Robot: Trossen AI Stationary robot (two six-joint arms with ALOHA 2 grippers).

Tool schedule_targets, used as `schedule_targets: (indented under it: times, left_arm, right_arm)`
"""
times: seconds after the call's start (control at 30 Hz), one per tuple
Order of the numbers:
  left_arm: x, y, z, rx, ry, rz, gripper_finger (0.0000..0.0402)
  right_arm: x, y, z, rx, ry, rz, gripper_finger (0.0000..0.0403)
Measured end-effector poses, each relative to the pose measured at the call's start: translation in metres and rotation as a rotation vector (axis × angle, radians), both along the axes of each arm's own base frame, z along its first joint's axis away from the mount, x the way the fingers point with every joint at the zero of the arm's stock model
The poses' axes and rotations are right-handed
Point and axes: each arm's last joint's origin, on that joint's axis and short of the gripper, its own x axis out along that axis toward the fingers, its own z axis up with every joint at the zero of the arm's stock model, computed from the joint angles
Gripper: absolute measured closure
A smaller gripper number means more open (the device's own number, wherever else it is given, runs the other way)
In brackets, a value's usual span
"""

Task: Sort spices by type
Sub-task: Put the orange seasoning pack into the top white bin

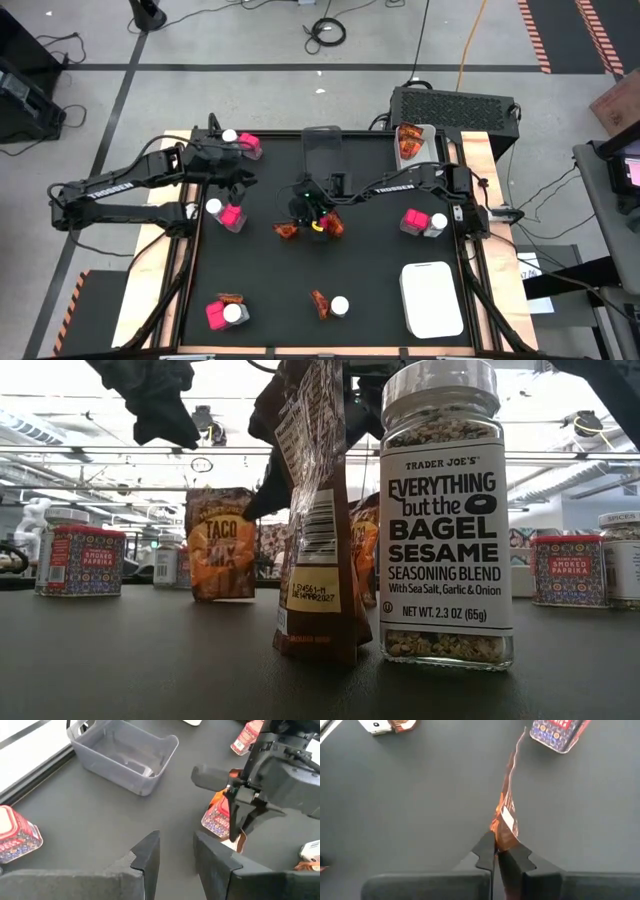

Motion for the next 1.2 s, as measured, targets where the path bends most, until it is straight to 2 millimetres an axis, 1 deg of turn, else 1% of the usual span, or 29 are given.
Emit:
schedule_targets:
  times: [0.1,0.17,0.23,0.33,0.43,0.47,0.57,0.67,0.73,0.83,0.93,1.0,1.1,1.2]
  left_arm:
    - [0.001,0.000,0.001,0.004,-0.009,-0.001,0.0282]
    - [0.001,0.000,0.001,0.006,-0.007,-0.002,0.0282]
    - [0.001,0.000,0.001,0.010,-0.008,-0.005,0.0282]
    - [0.001,0.000,0.002,0.015,-0.018,-0.005,0.0282]
    - [0.002,0.001,0.003,0.017,-0.035,-0.001,0.0282]
    - [0.002,0.001,0.004,0.022,-0.049,-0.001,0.0282]
    - [0.000,0.000,0.011,0.046,-0.109,0.003,0.0282]
    - [-0.007,0.000,0.017,0.073,-0.158,0.032,0.0282]
    - [-0.012,0.000,0.021,0.095,-0.186,0.057,0.0282]
    - [-0.015,0.000,0.026,0.093,-0.238,0.083,0.0282]
    - [-0.014,0.000,0.031,0.115,-0.290,0.079,0.0282]
    - [-0.012,0.001,0.035,0.128,-0.324,0.078,0.0282]
    - [-0.009,0.002,0.040,0.146,-0.386,0.080,0.0282]
    - [-0.008,0.002,0.045,0.159,-0.431,0.074,0.0282]
  right_arm:
    - [0.002,0.000,0.002,0.012,-0.026,-0.013,0.0382]
    - [0.004,0.000,0.006,0.037,-0.039,-0.039,0.0391]
    - [0.008,-0.003,0.017,0.045,-0.066,-0.054,0.0399]
    - [0.015,-0.007,0.040,0.045,-0.133,-0.064,0.0401]
    - [0.016,-0.015,0.057,0.046,-0.139,-0.083,0.0402]
    - [0.015,-0.019,0.062,0.045,-0.135,-0.090,0.0402]
    - [0.001,-0.029,0.075,0.036,-0.078,-0.109,0.0402]
    - [-0.025,-0.041,0.094,0.017,-0.053,-0.130,0.0402]
    - [-0.046,-0.051,0.110,-0.017,-0.088,-0.165,0.0402]
    - [-0.086,-0.067,0.129,-0.060,-0.124,-0.225,0.0403]
    - [-0.133,-0.079,0.138,-0.059,-0.136,-0.283,0.0403]
    - [-0.165,-0.081,0.145,-0.058,-0.156,-0.332,0.0403]
    - [-0.206,-0.080,0.159,-0.054,-0.222,-0.404,0.0403]
    - [-0.239,-0.074,0.167,-0.089,-0.265,-0.470,0.0403]
